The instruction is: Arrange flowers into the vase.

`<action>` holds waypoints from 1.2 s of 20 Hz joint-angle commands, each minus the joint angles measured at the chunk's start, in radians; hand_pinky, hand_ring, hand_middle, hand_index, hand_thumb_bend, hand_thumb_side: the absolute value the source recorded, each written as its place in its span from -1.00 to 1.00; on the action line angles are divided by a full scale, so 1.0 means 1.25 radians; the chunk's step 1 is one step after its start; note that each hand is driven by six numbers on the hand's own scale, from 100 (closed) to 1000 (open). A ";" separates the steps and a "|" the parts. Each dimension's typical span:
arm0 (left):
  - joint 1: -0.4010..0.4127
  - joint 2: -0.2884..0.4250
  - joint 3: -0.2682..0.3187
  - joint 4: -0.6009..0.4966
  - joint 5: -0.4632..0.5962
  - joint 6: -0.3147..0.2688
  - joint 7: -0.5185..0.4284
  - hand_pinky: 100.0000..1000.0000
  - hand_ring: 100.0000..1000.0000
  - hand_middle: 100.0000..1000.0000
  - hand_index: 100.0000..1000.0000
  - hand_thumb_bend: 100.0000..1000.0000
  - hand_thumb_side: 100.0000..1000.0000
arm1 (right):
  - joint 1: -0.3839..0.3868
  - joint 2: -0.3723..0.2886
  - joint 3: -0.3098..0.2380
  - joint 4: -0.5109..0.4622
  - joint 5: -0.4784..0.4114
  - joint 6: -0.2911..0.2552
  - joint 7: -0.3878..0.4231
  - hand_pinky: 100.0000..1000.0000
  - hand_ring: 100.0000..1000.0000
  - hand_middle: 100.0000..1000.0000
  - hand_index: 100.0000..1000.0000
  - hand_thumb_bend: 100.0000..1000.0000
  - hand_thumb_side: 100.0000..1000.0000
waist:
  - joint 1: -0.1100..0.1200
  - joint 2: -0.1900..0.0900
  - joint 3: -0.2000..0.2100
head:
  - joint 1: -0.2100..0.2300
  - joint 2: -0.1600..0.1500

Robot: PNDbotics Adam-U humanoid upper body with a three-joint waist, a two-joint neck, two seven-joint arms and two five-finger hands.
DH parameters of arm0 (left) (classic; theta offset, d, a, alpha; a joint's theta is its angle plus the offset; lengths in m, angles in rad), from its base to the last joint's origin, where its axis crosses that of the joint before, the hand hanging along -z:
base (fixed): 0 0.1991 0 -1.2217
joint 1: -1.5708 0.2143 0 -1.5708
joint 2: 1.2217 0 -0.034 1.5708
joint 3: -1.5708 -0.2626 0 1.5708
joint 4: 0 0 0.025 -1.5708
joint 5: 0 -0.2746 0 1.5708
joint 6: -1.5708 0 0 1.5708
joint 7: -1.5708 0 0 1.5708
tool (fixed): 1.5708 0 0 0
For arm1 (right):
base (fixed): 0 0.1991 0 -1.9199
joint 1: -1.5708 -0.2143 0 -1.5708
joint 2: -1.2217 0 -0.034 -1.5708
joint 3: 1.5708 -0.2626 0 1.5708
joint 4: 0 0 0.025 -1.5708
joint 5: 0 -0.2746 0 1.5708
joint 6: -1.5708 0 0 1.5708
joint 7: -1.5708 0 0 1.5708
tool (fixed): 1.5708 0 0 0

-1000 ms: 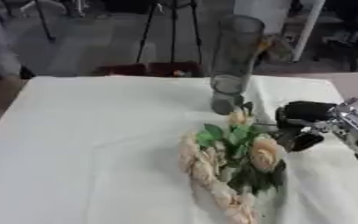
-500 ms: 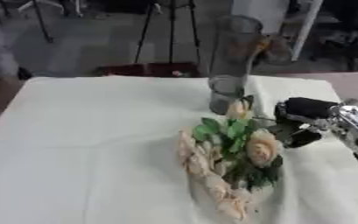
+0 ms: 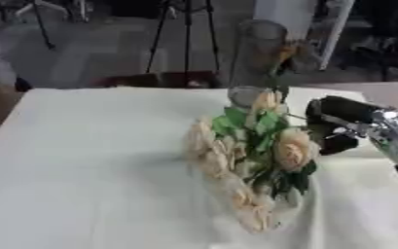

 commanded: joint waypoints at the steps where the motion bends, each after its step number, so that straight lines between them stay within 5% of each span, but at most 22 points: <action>1: -0.005 0.018 0.011 -0.012 -0.002 0.000 0.003 0.58 0.86 0.88 0.94 -1.00 1.00 | -0.003 -0.052 -0.026 -0.055 -0.025 0.017 -0.008 -0.91 -1.00 -1.00 -1.00 -0.78 0.13 | 0.009 -0.008 -0.002 | 0.006 -0.004; 13: -0.005 0.018 0.011 -0.012 -0.001 -0.001 0.003 0.58 0.86 0.88 0.94 -1.00 1.00 | 0.010 -0.072 -0.061 -0.128 -0.116 0.072 -0.010 -0.97 -1.00 -1.00 -1.00 -0.62 0.10 | 0.008 -0.008 -0.007 | 0.010 0.001; 24: -0.005 0.018 0.010 -0.012 -0.001 -0.002 0.002 0.57 0.86 0.88 0.94 -1.00 1.00 | -0.007 -0.053 -0.101 -0.221 -0.246 0.193 -0.081 -1.00 -1.00 -1.00 -1.00 -0.35 0.02 | 0.011 -0.016 -0.011 | 0.017 0.008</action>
